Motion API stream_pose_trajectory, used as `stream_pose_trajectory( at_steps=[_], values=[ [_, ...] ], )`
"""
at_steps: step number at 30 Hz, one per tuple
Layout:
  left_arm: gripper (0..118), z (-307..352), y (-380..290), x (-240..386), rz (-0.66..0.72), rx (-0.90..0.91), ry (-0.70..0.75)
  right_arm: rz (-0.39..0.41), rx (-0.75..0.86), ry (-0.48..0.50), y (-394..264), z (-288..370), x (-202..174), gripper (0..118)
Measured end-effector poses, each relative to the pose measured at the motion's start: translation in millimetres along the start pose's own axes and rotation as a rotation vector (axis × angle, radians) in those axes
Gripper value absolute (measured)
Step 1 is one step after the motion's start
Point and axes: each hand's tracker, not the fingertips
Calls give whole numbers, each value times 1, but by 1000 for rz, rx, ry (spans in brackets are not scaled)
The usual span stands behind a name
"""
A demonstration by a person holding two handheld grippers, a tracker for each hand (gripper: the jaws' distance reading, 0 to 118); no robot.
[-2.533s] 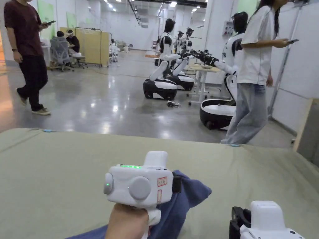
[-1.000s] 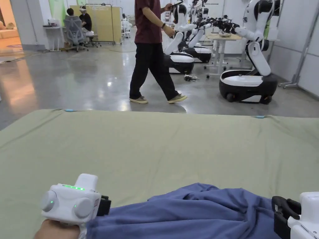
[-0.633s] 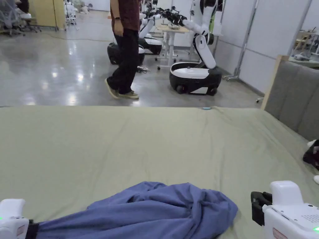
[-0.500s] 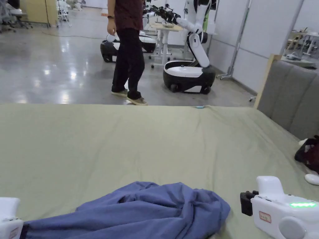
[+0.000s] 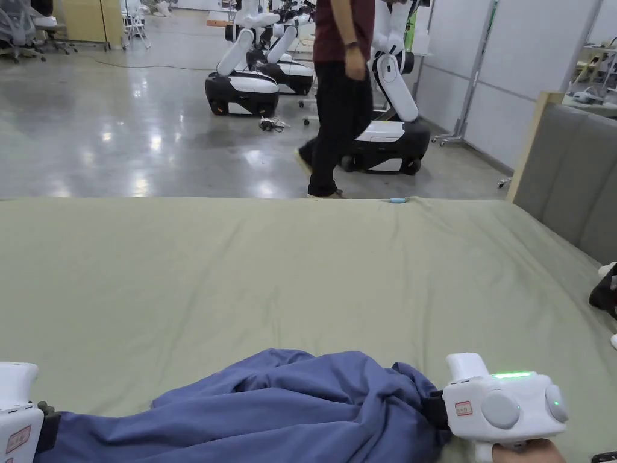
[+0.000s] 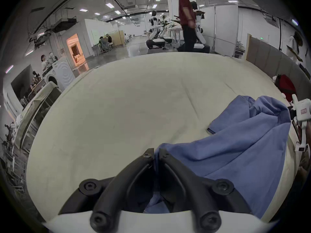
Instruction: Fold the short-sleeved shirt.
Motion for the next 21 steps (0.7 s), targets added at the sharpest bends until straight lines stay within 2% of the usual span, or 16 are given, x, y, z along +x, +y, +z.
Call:
stream_pose_trajectory(
  at_steps=[1,3,8,12,16,21],
  values=[
    [1,-3,-1,-1,10,-5,0,-18,12,-4,0,10,-7,20],
    [2,-2,-3,-4,68,-27,-29,-33,31,-2,3,20,-7,18],
    [1,16,8,-29,69,9,-6,-73,162,27,28,88,-12,18],
    [1,59,38,-49,95,118,7,-50,272,74,65,140,-13,18],
    [1,107,75,-63,99,234,9,8,372,94,100,220,-39,18],
    [1,163,137,-81,91,393,49,28,536,87,159,290,-44,18]
  ],
)
